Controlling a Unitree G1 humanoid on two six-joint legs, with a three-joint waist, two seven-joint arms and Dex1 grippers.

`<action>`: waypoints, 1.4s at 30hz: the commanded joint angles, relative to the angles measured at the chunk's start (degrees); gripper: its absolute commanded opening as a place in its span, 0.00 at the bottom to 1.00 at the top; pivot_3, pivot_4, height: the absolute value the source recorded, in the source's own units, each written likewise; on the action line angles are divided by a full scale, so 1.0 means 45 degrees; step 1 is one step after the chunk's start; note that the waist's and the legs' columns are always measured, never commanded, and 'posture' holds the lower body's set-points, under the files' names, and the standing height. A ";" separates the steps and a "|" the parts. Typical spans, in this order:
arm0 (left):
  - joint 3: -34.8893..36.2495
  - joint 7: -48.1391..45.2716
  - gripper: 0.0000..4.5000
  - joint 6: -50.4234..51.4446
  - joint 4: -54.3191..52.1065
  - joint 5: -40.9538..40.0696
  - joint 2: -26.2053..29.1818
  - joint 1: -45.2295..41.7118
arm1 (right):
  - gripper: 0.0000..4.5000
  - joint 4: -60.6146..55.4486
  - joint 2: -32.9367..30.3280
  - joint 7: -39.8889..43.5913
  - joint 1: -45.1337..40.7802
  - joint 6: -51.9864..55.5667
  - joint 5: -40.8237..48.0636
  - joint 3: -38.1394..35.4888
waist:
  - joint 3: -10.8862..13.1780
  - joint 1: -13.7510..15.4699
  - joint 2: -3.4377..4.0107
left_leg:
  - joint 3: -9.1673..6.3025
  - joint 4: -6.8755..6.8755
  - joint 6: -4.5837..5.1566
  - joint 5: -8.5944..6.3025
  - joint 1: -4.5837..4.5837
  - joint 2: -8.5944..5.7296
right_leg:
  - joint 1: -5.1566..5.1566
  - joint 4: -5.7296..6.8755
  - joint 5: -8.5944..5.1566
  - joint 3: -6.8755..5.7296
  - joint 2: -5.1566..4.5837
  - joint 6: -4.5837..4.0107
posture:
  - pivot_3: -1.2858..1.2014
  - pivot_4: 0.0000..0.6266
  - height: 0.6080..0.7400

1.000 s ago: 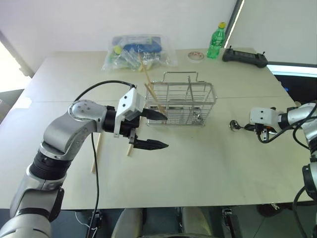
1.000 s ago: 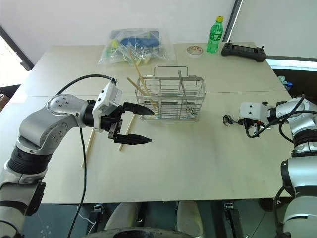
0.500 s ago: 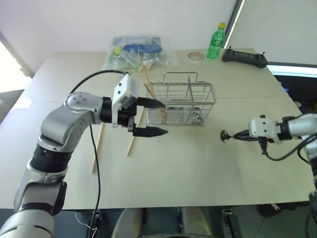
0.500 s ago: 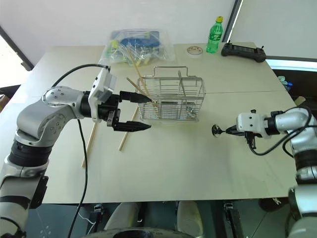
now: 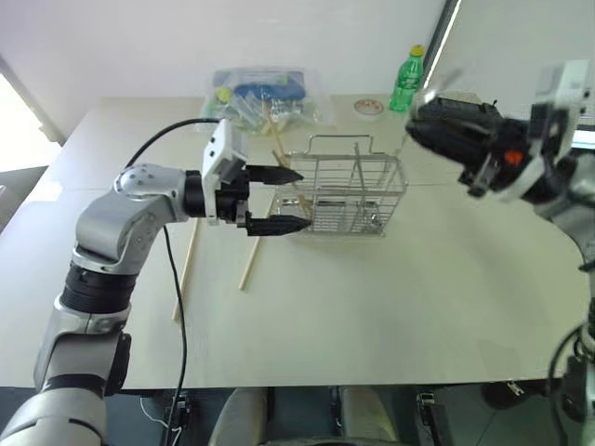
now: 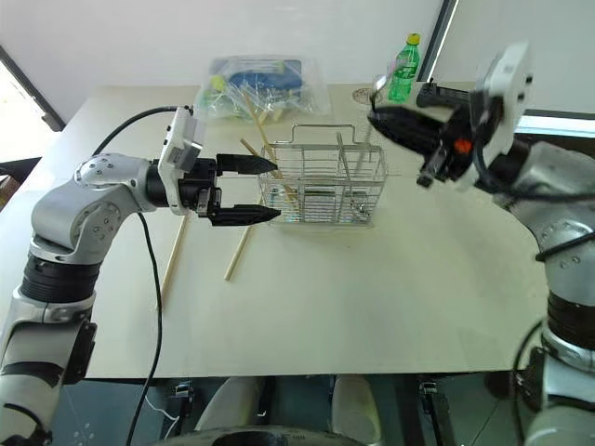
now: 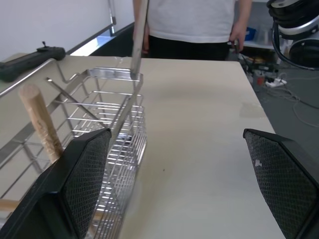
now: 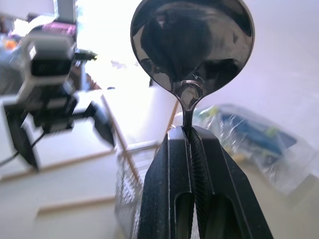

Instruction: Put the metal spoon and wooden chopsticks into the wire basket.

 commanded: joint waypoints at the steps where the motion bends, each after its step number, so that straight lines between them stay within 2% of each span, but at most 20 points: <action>1: 0.0329 0.0014 1.00 -0.0388 0.0068 0.0083 -0.0077 -0.0494 | 0.00 0.0009 0.0486 -0.0914 -0.0583 0.0027 -0.0480 0.0317 | -0.0001 0.0000 -0.0001 | 0.0003 0.0000 0.0001 0.0000 -0.0025 -0.0008 | -0.0018 0.0001 0.0019 -0.0004 -0.0002 0.0034 | 0.52 0.24 0.86; 10: 0.0440 0.0174 1.00 -0.0386 0.0147 0.0053 -0.0017 -0.0933 | 0.00 0.2128 0.1450 -0.0835 0.0211 -0.1658 -0.3230 0.1338 | -0.0002 -0.0068 -0.0001 | 0.0014 -0.0013 0.0010 -0.0004 -0.0062 -0.0033 | -0.0062 0.0022 0.0026 -0.0033 0.0001 0.0058 | 0.52 0.24 0.86; 18: 0.0586 0.0400 1.00 -0.0286 -0.0031 0.0047 0.0097 -0.0791 | 0.00 0.3007 0.2064 -0.0768 0.0568 -0.1314 -0.3634 0.1461 | -0.0002 -0.0096 -0.0001 | 0.0008 -0.0009 0.0008 -0.0001 -0.0047 -0.0017 | -0.0058 0.0036 0.0027 -0.0032 0.0028 0.0056 | 0.52 0.24 0.86; 21: 0.0557 0.0440 1.00 -0.0370 -0.0010 0.0117 0.0106 -0.0776 | 0.21 0.2495 0.2208 -0.0546 0.0934 -0.0915 -0.3514 0.1736 | -0.0002 -0.0091 -0.0001 | 0.0006 -0.0011 0.0008 -0.0001 -0.0046 -0.0017 | -0.0053 0.0033 0.0027 -0.0032 0.0028 0.0056 | 0.52 0.24 0.86; 25: 0.0540 0.0453 1.00 -0.0433 0.0063 0.0142 0.0096 -0.0786 | 0.65 0.2142 0.2225 -0.0585 0.0924 -0.0821 -0.3762 0.1757 | -0.0001 -0.0087 0.0000 | 0.0005 -0.0012 0.0008 -0.0001 -0.0049 -0.0020 | -0.0057 0.0033 0.0027 -0.0031 0.0024 0.0056 | 0.52 0.24 0.86; 32: 0.0521 0.0410 1.00 -0.0559 0.0226 0.0253 0.0031 -0.0823 | 0.65 0.1875 0.1895 -0.0546 0.0749 -0.0564 -0.3782 0.1217 | -0.0001 -0.0076 0.0001 | 0.0004 -0.0010 0.0008 -0.0001 -0.0048 -0.0020 | -0.0054 0.0032 0.0027 -0.0031 0.0025 0.0056 | 0.52 0.24 0.86; 35: 0.0578 0.0400 1.00 -0.0646 0.0392 0.0360 0.0051 -0.0918 | 0.65 0.1870 0.1307 -0.0320 0.0483 -0.0404 -0.3598 0.0640 | -0.0001 -0.0071 0.0001 | 0.0006 -0.0011 0.0008 -0.0001 -0.0049 -0.0021 | -0.0056 0.0030 0.0027 -0.0031 0.0024 0.0056 | 0.52 0.24 0.86; 39: 0.1492 0.0613 1.00 -0.0062 0.0638 -0.0147 0.0490 -0.1281 | 0.65 0.1568 -0.0388 0.0535 -0.0241 0.1173 -0.1748 -0.1187 | 0.0004 -0.0063 0.0005 | 0.0006 -0.0012 0.0008 -0.0001 -0.0060 -0.0020 | -0.0063 0.0026 0.0027 -0.0031 0.0023 0.0056 | 0.52 0.24 0.86; 42: 0.1836 0.0454 1.00 0.0067 0.0764 -0.0204 0.0984 -0.1324 | 0.65 0.0901 -0.2479 0.3313 0.1049 0.1330 -0.1044 -0.1939 | -0.0002 -0.0037 -0.0005 | -0.0007 -0.0027 0.0017 -0.0007 -0.0062 -0.0017 | -0.0060 0.0015 0.0023 -0.0049 0.0023 0.0059 | 0.52 0.24 0.86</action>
